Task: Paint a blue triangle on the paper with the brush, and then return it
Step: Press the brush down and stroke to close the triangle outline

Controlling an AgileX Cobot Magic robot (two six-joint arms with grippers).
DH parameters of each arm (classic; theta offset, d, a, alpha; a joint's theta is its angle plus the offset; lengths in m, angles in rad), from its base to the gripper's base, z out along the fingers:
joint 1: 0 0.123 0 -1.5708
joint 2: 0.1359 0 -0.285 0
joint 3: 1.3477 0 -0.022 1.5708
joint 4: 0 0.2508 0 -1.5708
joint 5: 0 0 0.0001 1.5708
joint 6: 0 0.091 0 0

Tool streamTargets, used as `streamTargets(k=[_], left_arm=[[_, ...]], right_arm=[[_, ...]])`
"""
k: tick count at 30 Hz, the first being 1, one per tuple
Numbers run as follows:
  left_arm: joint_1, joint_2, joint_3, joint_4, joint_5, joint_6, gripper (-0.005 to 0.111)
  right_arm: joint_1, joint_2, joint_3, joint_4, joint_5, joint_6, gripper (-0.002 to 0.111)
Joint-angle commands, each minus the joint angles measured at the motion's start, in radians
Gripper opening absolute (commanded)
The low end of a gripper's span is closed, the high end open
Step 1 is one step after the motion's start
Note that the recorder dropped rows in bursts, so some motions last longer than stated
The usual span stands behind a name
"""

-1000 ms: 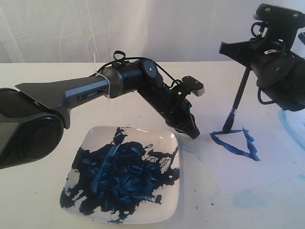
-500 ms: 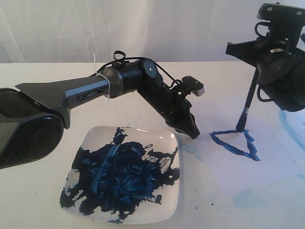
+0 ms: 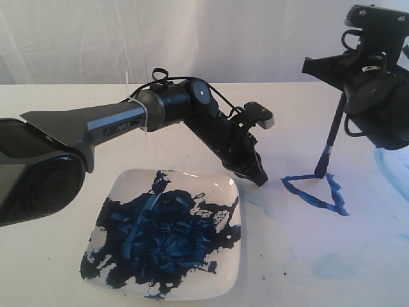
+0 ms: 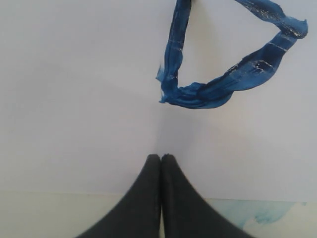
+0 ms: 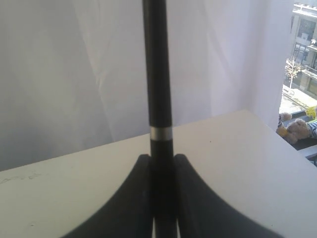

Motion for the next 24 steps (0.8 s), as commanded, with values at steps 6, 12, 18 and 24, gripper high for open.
streamTargets(k=[6, 12, 18, 24], left_arm=[[-0.002, 0.015, 0.01, 0.035, 0.072, -0.004, 0.0], [-0.002, 0.015, 0.01, 0.035, 0.074, -0.004, 0.0], [-0.002, 0.015, 0.01, 0.035, 0.072, -0.004, 0.0], [-0.002, 0.015, 0.01, 0.035, 0.074, -0.004, 0.0]], right_arm=[[-0.001, 0.03, -0.002, -0.005, -0.045, 0.012, 0.0], [-0.001, 0.03, -0.002, 0.002, -0.076, -0.05, 0.0], [-0.001, 0.03, -0.002, 0.008, -0.082, -0.074, 0.0], [-0.001, 0.03, -0.002, 0.008, -0.112, -0.092, 0.0]])
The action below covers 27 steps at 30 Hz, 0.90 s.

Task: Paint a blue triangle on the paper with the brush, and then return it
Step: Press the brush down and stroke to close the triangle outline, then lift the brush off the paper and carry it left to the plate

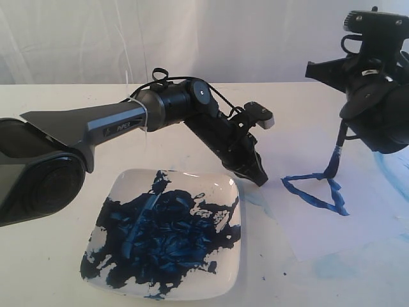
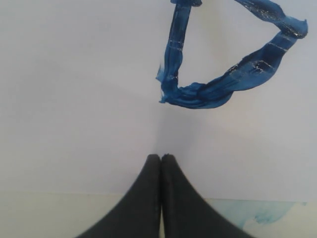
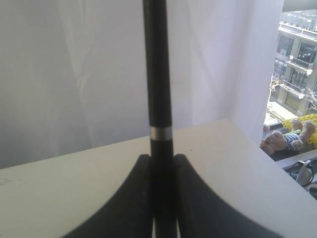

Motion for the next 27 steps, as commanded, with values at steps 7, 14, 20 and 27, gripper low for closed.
streamTargets(k=[7, 14, 20, 27], left_arm=[[-0.002, 0.015, 0.01, 0.035, 0.072, -0.004, 0.0], [-0.002, 0.015, 0.01, 0.035, 0.072, -0.004, 0.0], [0.0, 0.007, 0.01, 0.037, 0.072, -0.004, 0.0], [0.037, -0.103, 0.01, 0.046, 0.075, -0.045, 0.0]], right_arm=[[-0.001, 0.002, -0.002, 0.031, -0.039, -0.039, 0.0], [-0.001, -0.054, 0.0, 0.077, -0.032, -0.06, 0.0], [-0.001, -0.174, 0.004, 0.126, 0.04, -0.074, 0.0], [-0.001, -0.282, 0.004, 0.264, 0.112, -0.244, 0.0]])
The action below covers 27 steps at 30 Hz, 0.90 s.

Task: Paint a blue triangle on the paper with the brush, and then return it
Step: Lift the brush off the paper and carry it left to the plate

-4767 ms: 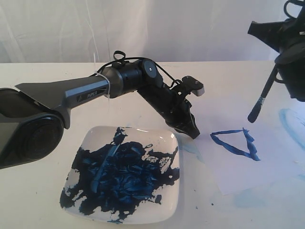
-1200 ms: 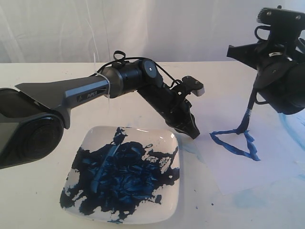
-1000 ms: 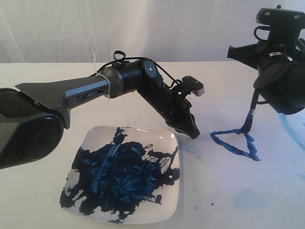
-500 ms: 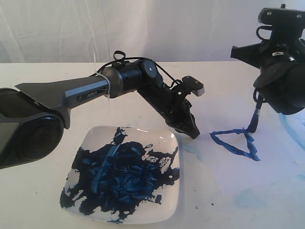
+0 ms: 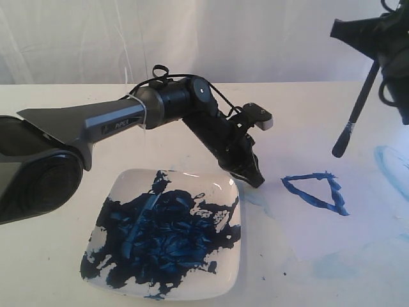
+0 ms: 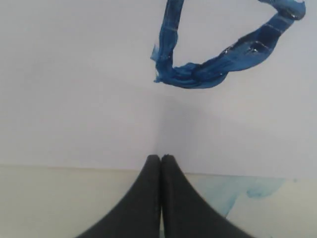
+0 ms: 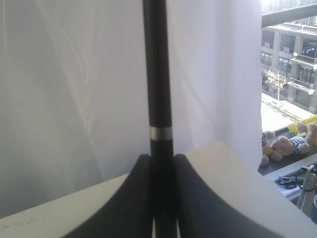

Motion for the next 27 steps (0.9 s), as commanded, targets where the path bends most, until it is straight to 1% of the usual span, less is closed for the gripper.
streamTargets(k=[1, 5, 7, 12, 15, 17, 21, 23, 27], left_arm=[[0.039, -0.096, 0.004, 0.008, 0.038, -0.024, 0.0], [0.09, -0.191, 0.004, 0.005, 0.052, -0.047, 0.0], [0.119, -0.231, 0.004, 0.006, 0.071, -0.055, 0.0], [0.192, -0.323, 0.004, 0.006, 0.165, -0.054, 0.0], [0.244, -0.389, 0.042, 0.011, 0.217, -0.054, 0.0], [0.28, -0.447, 0.105, 0.013, 0.241, -0.054, 0.0], [0.339, -0.584, 0.276, 0.035, 0.262, -0.054, 0.0], [0.361, -0.689, 0.391, 0.051, 0.242, -0.046, 0.0], [0.387, -0.949, 0.623, 0.087, 0.155, -0.046, 0.0]], right_arm=[[-0.001, -0.065, 0.006, 0.103, 0.05, -0.105, 0.0], [-0.001, -0.132, 0.015, 0.19, 0.136, -0.169, 0.0], [-0.001, -0.162, 0.025, 0.197, 0.171, -0.183, 0.0], [-0.001, -0.264, 0.053, 0.213, 0.245, -0.183, 0.0], [-0.001, -0.322, 0.068, 0.213, 0.306, -0.186, 0.0], [-0.001, -0.361, 0.081, 0.213, 0.365, -0.201, 0.0], [-0.001, -0.408, 0.101, 0.211, 0.481, -0.206, 0.0], [-0.001, -0.414, 0.108, 0.211, 0.543, -0.206, 0.0], [-0.001, -0.412, 0.108, 0.211, 0.69, -0.167, 0.0]])
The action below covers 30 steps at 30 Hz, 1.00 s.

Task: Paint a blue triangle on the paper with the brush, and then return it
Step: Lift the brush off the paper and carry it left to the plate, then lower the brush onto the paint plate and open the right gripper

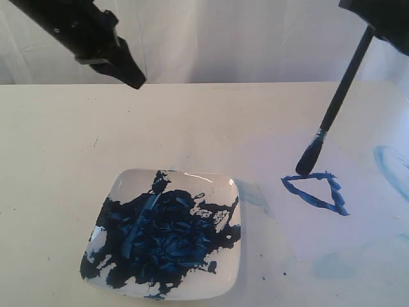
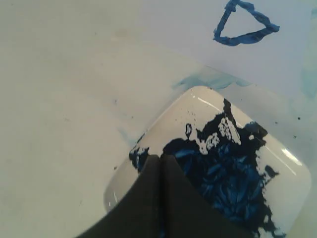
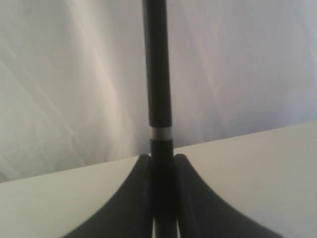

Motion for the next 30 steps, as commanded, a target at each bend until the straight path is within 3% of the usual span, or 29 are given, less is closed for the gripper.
streamTargets(k=[1, 8, 17, 25, 30], left_arm=[[0.023, -0.286, 0.222, 0.01, -0.067, 0.004, 0.0], [0.022, -0.75, 0.549, 0.059, -0.176, -0.09, 0.0], [0.022, -1.167, 0.912, 0.109, -0.219, -0.187, 0.0], [0.022, -1.254, 1.214, 0.129, -0.385, -0.192, 0.0], [0.022, -1.254, 1.247, 0.065, -0.408, -0.213, 0.0]], right_arm=[[-0.001, -0.005, 0.006, -0.004, 0.164, 0.037, 0.0], [-0.001, 0.027, 0.004, 0.017, 0.265, 0.222, 0.0], [0.075, 0.148, -0.061, 0.137, 0.306, 0.221, 0.0], [0.109, 0.36, -0.198, 0.268, 0.304, 0.22, 0.0], [0.109, 0.482, -0.254, 0.27, 0.316, 0.246, 0.0]])
